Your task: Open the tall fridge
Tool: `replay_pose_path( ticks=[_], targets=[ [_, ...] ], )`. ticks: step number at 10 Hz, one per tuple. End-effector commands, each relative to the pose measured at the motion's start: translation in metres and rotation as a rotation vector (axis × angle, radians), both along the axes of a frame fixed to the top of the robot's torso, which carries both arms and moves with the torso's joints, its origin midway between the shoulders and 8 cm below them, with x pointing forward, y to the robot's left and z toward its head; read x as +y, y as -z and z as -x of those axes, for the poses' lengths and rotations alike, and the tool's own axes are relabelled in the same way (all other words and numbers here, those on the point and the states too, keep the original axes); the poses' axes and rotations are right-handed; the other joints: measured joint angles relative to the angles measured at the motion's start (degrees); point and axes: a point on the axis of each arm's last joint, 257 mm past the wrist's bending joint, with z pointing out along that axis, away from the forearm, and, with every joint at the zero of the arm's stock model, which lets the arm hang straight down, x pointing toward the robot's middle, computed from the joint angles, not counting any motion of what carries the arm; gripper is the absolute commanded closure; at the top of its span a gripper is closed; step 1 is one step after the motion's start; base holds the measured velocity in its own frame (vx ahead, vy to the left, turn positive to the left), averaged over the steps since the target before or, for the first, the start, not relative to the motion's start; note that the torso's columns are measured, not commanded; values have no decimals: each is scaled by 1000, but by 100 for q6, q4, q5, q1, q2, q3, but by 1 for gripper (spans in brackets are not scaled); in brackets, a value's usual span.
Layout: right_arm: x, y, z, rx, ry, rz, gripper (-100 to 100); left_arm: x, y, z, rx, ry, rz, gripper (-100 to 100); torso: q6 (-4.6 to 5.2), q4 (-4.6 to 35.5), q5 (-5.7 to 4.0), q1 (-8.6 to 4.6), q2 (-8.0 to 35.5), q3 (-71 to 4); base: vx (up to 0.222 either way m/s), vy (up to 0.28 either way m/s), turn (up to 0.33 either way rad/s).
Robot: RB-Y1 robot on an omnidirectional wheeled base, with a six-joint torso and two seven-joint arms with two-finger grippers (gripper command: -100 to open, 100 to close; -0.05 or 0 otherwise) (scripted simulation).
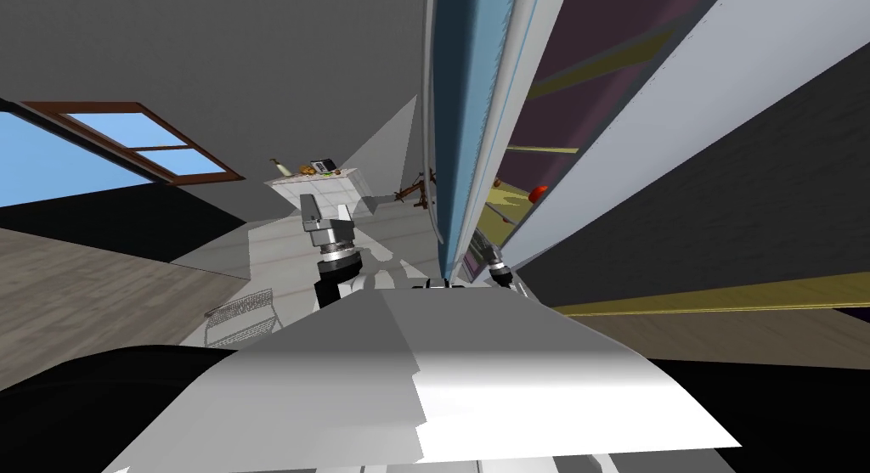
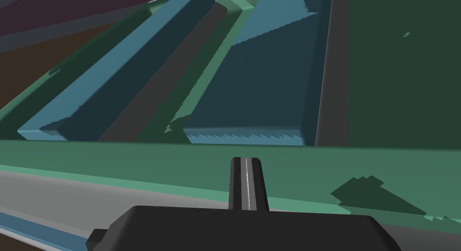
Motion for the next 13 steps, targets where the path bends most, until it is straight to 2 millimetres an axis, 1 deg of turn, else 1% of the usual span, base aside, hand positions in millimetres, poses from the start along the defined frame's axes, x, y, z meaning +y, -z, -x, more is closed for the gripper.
replay_pose_path(
  ticks=[1, 2, 4, 6, 8, 10, 13],
  targets=[
    [-16, -3, 2, 4, -4, 55, -100, 0, 0, 0, 0, 0, 0, 0, 1, 0, -1, 0, 1, 1, 7, 77, -25],
    [-21, -4, 2, 5, -4, 69, -100, 0, 0, 0, 0, 0, 0, 0, 0, 0, -1, -1, 1, 1, 7, 84, -23],
    [-37, -7, 3, 6, 9, 99, -100, 0, 0, 0, 0, 0, 0, 0, 1, 0, 0, 2, 0, 0, 16, 156, -54],
    [-43, -8, 3, 2, 29, 92, -100, 0, 0, 0, 0, 0, 0, 0, 0, -1, 5, 18, -2, -1, 24, 225, -57],
    [-49, -11, 4, -5, 44, 96, -100, 0, 0, 0, 0, 0, 0, 0, 1, 0, -5, -19, -1, 0, 30, 201, -53],
    [-57, -14, 5, -12, 63, 106, -100, 0, 0, 0, 0, 0, 0, 0, 1, 0, -4, -13, 0, 0, 36, 218, -68],
    [-63, -18, 7, -29, 95, 102, -100, 0, 0, 0, 0, 0, 0, 0, 0, -1, -1, -2, -2, -1, 47, 247, -48]
  ],
)
